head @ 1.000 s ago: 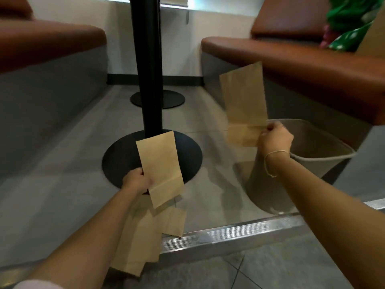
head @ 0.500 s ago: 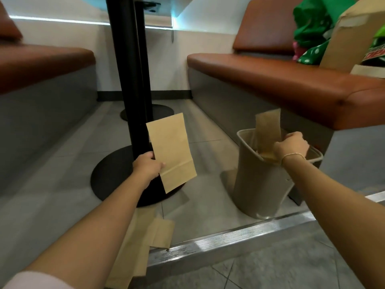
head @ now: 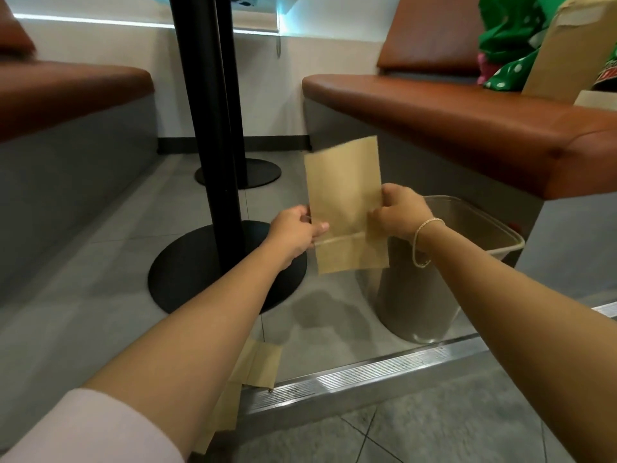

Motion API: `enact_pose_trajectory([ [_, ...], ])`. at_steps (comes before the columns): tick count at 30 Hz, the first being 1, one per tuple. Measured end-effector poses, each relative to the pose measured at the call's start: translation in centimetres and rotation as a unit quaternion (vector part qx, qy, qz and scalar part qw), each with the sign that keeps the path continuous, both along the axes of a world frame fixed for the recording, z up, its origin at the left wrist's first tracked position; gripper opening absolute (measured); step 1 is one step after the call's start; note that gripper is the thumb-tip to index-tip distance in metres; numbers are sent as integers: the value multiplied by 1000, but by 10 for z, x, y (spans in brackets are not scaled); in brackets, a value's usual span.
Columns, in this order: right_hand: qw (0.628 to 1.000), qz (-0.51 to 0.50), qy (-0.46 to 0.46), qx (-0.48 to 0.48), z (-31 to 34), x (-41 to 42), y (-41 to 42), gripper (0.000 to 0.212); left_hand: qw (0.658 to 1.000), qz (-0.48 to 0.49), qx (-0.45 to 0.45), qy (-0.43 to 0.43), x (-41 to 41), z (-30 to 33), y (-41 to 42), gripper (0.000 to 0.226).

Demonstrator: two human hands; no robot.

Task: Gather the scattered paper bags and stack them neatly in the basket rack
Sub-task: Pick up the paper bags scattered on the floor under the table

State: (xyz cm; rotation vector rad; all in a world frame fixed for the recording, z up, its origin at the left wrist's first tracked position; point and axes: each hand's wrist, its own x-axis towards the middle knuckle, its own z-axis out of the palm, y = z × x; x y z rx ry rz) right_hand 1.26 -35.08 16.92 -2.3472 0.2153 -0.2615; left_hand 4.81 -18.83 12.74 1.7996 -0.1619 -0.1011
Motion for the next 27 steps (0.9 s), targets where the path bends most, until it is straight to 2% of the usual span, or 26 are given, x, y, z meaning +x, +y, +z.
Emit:
enact_pose_trajectory([
  [2,997,-52,-52,-10,3,1,-4,15,1000,16,4,-16,2,-3,2,16],
  [6,968,-202,-148,-12,21,-3,-22,30,999,32,28,26,3,-20,23,27],
  [13,922,-343,-177,25,44,-21,-72,35,977,55,166,126,-2,-65,77,28],
  [16,930,-348,-115,21,4,-1,-64,34,945,79,264,176,-2,-107,114,32],
  [18,932,-350,-87,41,-9,-3,-67,41,920,72,343,176,-3,-124,123,37],
  [23,921,-374,-110,22,-11,4,-61,60,858,9,490,156,0,-140,125,42],
  [27,942,-316,-113,-26,-23,17,-23,65,828,-29,537,155,3,-158,122,48],
])
